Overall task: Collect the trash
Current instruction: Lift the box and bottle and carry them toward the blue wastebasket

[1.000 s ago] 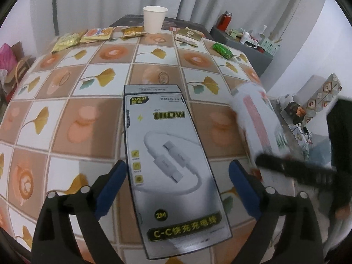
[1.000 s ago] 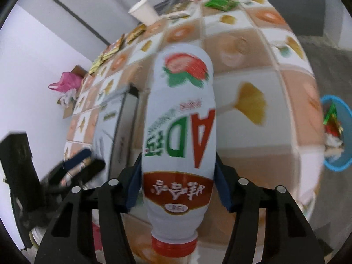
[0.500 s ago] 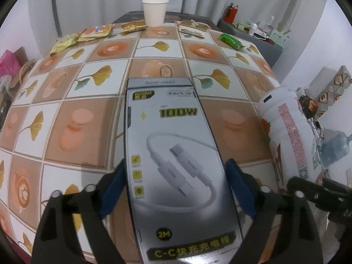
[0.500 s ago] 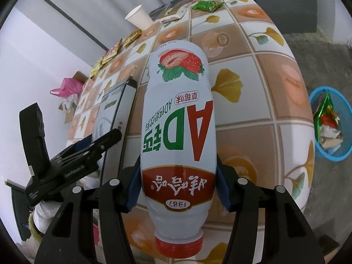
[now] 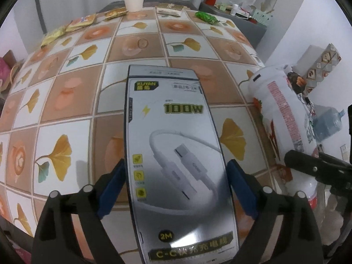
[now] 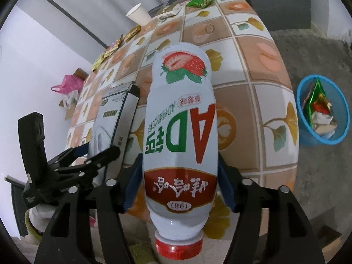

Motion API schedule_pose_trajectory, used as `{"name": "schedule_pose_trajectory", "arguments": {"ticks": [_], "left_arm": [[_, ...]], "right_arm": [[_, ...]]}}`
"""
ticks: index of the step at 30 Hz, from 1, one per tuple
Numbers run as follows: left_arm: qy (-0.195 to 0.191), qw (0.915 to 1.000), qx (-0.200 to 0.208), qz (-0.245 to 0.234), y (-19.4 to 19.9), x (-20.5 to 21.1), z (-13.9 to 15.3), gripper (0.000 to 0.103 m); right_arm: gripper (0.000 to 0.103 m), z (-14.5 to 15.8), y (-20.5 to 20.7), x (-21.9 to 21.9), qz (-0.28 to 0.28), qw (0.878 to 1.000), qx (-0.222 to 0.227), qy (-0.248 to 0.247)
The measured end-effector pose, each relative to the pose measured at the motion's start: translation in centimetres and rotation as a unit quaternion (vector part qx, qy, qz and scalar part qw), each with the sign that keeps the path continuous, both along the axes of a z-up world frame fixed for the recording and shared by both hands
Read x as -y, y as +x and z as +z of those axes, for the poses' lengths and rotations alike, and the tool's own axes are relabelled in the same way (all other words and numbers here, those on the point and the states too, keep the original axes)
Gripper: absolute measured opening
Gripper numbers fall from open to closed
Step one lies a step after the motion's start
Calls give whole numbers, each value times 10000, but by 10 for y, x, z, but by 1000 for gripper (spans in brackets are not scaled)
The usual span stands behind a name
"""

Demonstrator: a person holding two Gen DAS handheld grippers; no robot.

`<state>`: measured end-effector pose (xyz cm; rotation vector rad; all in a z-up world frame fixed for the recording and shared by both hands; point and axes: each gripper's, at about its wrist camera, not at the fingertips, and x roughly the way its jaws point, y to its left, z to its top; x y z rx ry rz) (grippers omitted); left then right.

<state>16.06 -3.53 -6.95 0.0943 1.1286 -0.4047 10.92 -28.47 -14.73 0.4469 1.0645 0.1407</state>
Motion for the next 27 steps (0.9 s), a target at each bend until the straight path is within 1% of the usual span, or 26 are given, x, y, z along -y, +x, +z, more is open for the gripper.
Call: {"name": "schedule_pose_trajectory", "arguments": {"ticks": [7, 10, 16, 23, 27], "left_arm": [[142, 9998, 164, -3, 8, 8, -2, 89], [172, 9996, 223, -27, 8, 10, -2, 89], [251, 9991, 351, -37, 7, 12, -2, 82], [245, 9990, 379, -48, 7, 12, -3, 82], [245, 9990, 379, -43, 7, 12, -3, 82]], "right_arm": [[71, 0, 14, -5, -116, 9997, 16, -198], [71, -1, 17, -4, -172, 9997, 10, -200], [71, -1, 21, -6, -187, 9993, 1, -314], [71, -1, 22, -12, -183, 9984, 15, -539], [68, -1, 22, -13, -179, 9977, 10, -653]]}}
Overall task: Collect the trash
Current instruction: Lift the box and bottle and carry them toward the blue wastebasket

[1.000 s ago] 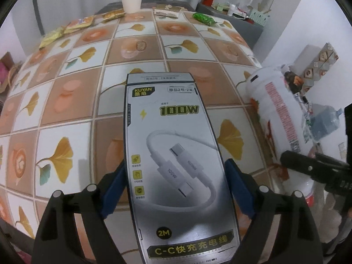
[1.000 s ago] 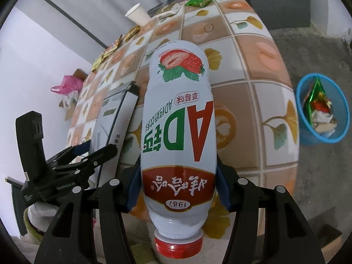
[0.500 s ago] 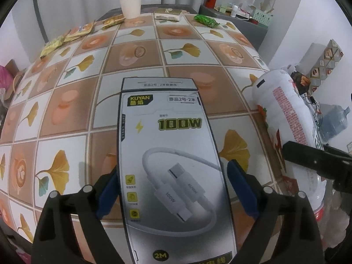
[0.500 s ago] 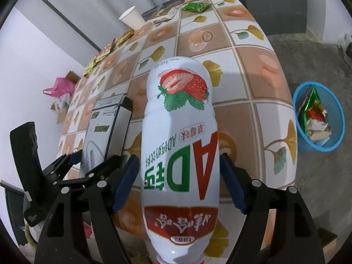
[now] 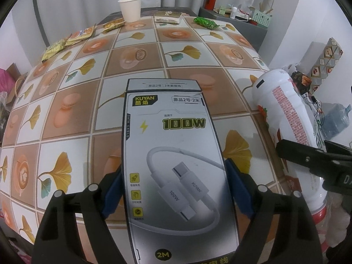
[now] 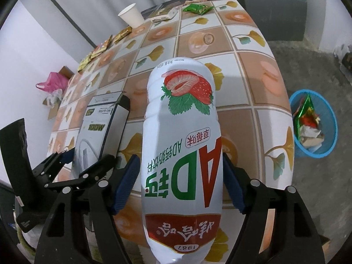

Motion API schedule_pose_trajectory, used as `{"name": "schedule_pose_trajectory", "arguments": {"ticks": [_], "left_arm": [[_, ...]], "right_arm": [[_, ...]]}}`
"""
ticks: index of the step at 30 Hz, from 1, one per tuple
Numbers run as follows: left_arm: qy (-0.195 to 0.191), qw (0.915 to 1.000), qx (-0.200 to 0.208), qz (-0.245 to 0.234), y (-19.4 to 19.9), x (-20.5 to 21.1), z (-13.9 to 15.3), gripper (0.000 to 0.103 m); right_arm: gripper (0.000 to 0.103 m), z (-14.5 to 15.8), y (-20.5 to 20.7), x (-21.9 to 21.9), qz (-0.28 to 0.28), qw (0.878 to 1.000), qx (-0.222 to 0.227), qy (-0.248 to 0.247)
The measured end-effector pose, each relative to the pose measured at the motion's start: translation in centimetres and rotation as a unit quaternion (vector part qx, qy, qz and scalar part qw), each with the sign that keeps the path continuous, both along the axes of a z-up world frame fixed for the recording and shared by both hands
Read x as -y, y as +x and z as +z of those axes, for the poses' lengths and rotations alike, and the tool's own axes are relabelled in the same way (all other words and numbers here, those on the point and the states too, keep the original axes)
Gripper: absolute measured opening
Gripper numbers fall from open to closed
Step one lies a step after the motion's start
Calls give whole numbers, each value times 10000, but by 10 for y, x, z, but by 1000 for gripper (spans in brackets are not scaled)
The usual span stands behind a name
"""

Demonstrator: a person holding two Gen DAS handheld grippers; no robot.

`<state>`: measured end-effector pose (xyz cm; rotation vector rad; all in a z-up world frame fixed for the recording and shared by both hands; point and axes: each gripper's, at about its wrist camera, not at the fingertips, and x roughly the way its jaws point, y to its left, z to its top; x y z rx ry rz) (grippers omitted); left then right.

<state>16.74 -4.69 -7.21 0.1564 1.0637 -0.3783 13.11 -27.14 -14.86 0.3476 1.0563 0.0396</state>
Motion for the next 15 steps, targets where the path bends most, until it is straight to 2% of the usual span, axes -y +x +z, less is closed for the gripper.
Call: {"name": "schedule_pose_trajectory", "arguments": {"ticks": [5, 11, 15], "left_arm": [[0, 10000, 2, -6, 0, -1, 0, 82], [-40, 10000, 51, 25, -2, -2, 3, 82], [-89, 9999, 131, 20, -4, -2, 10, 82]], "right_arm": [[58, 0, -1, 2, -20, 10000, -7, -58], [58, 1, -3, 3, -50, 10000, 20, 7], [58, 3, -7, 9, -90, 9996, 51, 258]]}}
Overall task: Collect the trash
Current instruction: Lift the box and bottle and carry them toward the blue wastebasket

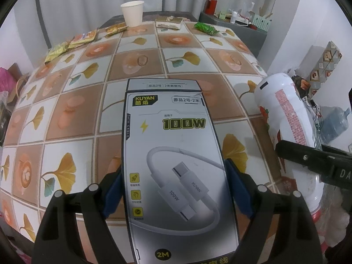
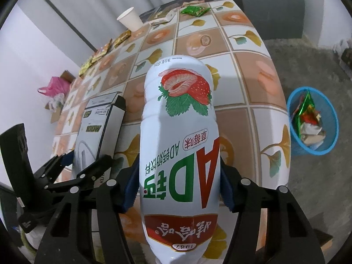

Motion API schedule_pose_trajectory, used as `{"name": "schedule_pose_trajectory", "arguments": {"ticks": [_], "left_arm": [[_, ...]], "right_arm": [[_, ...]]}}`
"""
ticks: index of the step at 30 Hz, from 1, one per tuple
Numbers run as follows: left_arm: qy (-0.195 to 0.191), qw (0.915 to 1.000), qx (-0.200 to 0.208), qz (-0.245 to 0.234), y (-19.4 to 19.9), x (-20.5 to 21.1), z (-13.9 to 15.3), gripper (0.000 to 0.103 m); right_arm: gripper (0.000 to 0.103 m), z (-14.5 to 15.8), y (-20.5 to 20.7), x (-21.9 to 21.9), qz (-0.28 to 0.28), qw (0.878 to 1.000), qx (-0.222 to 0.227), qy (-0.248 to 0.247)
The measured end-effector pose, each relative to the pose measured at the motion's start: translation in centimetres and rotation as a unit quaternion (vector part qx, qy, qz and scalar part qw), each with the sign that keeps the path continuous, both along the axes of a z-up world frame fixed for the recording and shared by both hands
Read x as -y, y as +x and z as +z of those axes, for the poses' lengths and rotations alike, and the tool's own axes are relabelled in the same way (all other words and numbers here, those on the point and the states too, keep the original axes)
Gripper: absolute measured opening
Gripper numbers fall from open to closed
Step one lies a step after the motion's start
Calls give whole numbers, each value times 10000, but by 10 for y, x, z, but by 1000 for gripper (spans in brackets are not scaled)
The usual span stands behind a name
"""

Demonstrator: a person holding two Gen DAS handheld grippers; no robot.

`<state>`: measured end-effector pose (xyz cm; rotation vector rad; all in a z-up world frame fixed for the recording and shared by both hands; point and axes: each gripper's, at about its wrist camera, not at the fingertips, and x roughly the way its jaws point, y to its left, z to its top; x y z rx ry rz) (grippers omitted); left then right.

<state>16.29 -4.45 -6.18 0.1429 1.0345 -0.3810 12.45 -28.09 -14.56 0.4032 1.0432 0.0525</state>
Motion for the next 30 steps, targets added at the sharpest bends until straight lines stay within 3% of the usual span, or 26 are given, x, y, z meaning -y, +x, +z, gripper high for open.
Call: {"name": "schedule_pose_trajectory", "arguments": {"ticks": [9, 18, 30], "left_arm": [[-80, 9997, 165, -163, -8, 16, 16, 82], [-253, 9967, 413, -650, -23, 46, 40, 82], [-638, 9808, 612, -1740, -52, 118, 76, 82]], "right_arm": [[57, 6, -16, 21, -217, 9984, 125, 509], [56, 17, -44, 53, -571, 9898, 465, 1219], [56, 32, -116, 103, -1428, 9714, 1105, 1539]]}}
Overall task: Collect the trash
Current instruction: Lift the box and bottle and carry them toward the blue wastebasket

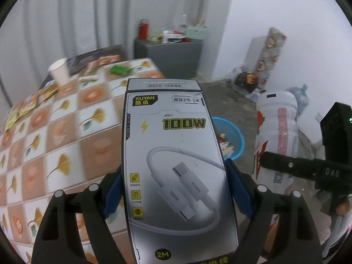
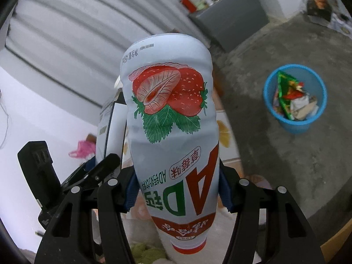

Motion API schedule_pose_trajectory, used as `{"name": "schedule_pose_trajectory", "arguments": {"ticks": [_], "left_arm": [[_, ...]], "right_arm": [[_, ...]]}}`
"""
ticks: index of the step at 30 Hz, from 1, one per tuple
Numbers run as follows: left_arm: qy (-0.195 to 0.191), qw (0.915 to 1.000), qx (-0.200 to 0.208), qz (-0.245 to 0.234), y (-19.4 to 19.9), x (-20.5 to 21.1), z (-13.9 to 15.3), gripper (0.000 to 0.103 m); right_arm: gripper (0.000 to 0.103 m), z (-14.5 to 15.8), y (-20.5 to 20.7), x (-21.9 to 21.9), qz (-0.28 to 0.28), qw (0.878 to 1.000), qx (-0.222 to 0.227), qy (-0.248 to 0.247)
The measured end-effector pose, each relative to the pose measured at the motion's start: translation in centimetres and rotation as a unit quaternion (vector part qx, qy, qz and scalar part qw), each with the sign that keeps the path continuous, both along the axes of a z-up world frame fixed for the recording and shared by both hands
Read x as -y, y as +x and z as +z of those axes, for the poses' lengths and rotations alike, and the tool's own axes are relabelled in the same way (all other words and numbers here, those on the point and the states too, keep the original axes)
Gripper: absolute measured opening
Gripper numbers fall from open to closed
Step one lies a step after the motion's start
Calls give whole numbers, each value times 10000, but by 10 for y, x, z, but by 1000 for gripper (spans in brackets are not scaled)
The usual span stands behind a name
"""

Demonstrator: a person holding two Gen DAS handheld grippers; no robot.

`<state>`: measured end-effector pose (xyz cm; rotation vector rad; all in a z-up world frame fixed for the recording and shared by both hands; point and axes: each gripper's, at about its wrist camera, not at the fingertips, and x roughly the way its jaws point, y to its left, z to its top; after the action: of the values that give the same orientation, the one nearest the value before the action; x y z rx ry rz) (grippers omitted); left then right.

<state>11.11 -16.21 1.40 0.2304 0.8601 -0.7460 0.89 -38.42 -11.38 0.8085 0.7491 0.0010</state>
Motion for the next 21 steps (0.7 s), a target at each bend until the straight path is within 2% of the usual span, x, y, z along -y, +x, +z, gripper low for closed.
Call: {"name": "schedule_pose_trajectory", "arguments": {"ticks": [8, 21], "left_arm": [[-92, 9985, 72, -531, -33, 54, 12, 82], [-17, 9946, 213, -1018, -64, 124, 20, 82]], "right_arm": [[56, 7, -61, 32, -621, 9975, 334, 98], [56, 15, -113, 73, -1229, 9898, 688, 208]]}}
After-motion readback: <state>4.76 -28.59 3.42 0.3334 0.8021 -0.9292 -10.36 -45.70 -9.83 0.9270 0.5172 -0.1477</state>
